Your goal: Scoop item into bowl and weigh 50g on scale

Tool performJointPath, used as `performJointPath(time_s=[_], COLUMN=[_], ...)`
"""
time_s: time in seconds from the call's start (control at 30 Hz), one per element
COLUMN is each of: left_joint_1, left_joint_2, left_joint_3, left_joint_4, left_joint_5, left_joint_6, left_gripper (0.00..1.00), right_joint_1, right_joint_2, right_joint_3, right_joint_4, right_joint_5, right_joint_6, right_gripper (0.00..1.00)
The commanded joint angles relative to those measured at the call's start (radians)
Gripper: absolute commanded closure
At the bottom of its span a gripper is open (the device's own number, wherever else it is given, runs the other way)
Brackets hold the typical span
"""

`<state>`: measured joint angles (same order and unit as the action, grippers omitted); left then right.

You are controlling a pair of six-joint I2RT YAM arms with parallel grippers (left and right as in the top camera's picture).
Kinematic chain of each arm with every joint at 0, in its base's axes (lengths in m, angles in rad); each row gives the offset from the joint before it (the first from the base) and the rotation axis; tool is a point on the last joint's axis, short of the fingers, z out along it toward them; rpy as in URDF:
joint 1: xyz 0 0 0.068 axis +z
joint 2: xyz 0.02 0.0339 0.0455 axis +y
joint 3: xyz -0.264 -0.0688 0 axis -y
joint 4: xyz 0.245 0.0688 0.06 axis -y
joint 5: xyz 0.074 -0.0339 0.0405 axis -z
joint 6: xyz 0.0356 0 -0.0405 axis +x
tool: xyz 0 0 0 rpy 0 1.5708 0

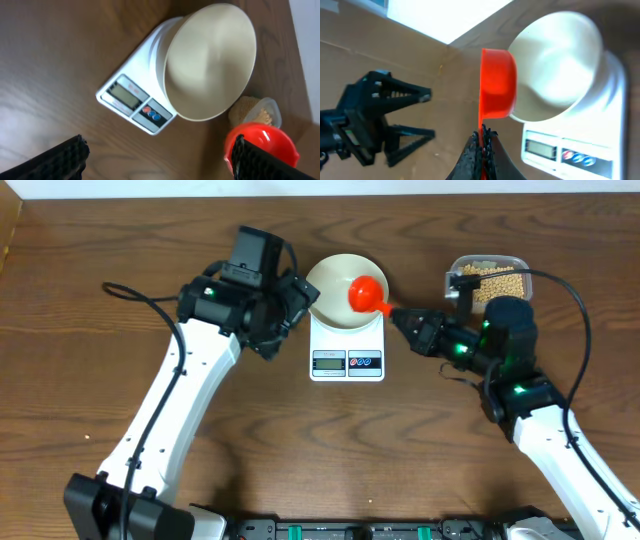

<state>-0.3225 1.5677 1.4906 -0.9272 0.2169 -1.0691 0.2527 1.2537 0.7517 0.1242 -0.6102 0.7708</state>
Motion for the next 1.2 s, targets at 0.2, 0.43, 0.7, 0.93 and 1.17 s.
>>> performJointPath(time_s=[0.2, 0.43, 0.7, 0.93, 1.17], left_joint_1=[0.026, 0.026, 0.026, 0.026, 0.026], left_joint_2=[0.005, 0.005, 0.005, 0.005, 0.005], left_joint_3=[-0.006, -0.006, -0.006, -0.006, -0.006], left_joint_4=[0.055, 0.096, 0.053, 0.039, -0.001], left_joint_5=[-0.027, -0.027, -0.026, 0.075, 0.089], left_joint_6=[0.504, 0.519, 0.547, 0.765, 0.889], left_gripper=[0.08, 0.09, 0.10, 0.10, 0.10], right_joint_1=[-0.064, -0.077, -0.077, -0.077, -0.077], right_joint_2=[-0.005, -0.005, -0.005, -0.013, -0.013], right_joint_3=[0.069, 0.336, 0.616, 0.708, 0.706], right_joint_4=[-0.151, -0.598, -0.959, -1.152, -1.188], right_joint_5=[-0.055, 0.024, 0.173, 0.382, 0.474], right_joint_6=[-0.236, -0.464, -0.588, -0.640, -0.637], right_gripper=[0.99, 0.99, 0.99, 0.99, 0.99])
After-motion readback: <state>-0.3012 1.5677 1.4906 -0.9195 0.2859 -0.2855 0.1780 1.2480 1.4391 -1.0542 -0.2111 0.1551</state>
